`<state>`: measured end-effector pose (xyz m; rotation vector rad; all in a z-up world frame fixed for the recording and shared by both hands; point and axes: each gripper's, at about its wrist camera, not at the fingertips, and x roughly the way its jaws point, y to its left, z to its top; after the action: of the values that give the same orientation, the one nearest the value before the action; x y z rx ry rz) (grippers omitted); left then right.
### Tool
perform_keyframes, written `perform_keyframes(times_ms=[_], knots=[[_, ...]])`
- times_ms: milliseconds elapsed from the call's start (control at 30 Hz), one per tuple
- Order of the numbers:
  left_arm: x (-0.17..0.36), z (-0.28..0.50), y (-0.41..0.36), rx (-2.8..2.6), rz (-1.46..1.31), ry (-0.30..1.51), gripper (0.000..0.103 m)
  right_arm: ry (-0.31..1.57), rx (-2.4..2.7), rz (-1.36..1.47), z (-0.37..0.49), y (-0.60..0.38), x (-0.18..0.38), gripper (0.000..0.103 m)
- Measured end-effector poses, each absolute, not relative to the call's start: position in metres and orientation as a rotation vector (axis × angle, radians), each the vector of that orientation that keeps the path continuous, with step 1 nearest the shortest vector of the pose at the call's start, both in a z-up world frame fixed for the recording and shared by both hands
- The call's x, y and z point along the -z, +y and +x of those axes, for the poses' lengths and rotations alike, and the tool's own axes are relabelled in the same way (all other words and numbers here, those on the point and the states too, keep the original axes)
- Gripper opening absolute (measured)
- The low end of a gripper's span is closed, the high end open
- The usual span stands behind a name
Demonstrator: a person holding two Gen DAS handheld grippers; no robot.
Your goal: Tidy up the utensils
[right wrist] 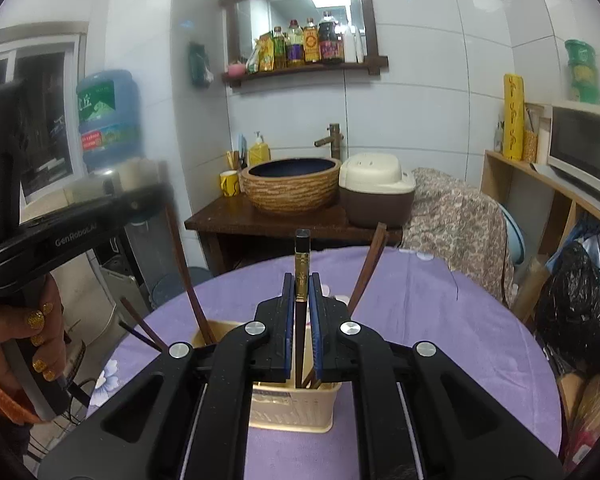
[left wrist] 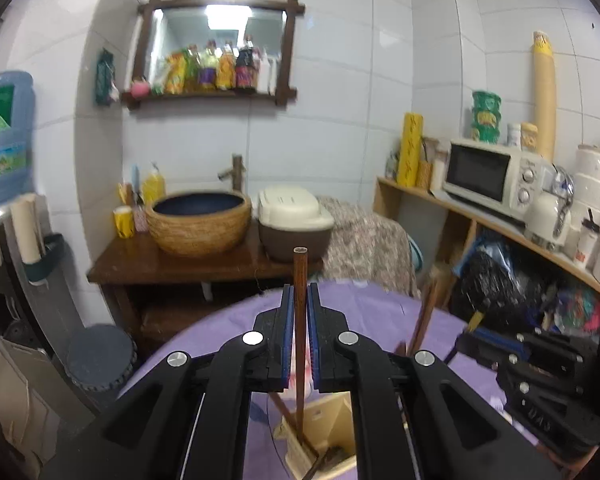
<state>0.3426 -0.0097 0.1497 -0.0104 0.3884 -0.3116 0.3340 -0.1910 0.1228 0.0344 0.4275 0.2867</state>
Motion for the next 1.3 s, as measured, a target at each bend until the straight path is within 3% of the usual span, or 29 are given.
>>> perform_keyframes(times_ms=[333,367,400,467,500,567,600,667,800,1300], knots=[[-0.111,0.346,-0.005,0.329,0.014,0.502,0.008,0.436,-0.281,0.001,0.332,-0.186,-0.107,0.009],[-0.113,0.341,-0.002,0.330,0.006,0.490,0.008,0.437,-0.283,0.003,0.332,-0.187,-0.107,0.015],[-0.114,0.340,-0.001,0.330,0.003,0.484,0.009,0.436,-0.282,0.003,0.330,-0.188,-0.107,0.030],[-0.118,0.333,0.003,0.328,-0.013,0.467,0.021,0.417,-0.273,0.001,0.325,-0.190,-0.107,0.058],[-0.120,0.326,0.006,0.327,-0.024,0.451,0.026,0.400,-0.271,-0.002,0.321,-0.191,-0.108,0.059],[-0.124,0.314,0.011,0.309,-0.040,0.407,0.046,0.381,-0.268,-0.017,0.312,-0.192,-0.109,0.061],[-0.126,0.304,0.014,0.288,-0.051,0.377,0.053,0.378,-0.266,-0.018,0.309,-0.192,-0.109,0.068],[-0.126,0.285,0.019,0.250,-0.058,0.326,0.076,0.347,-0.257,-0.004,0.293,-0.200,-0.109,0.078],[-0.110,0.231,0.018,0.204,0.005,0.211,0.098,0.293,-0.230,0.009,0.253,-0.212,-0.104,0.097],[0.007,0.048,0.006,0.134,-0.085,0.301,0.098,0.280,-0.153,0.000,0.027,-0.209,0.019,0.097]])
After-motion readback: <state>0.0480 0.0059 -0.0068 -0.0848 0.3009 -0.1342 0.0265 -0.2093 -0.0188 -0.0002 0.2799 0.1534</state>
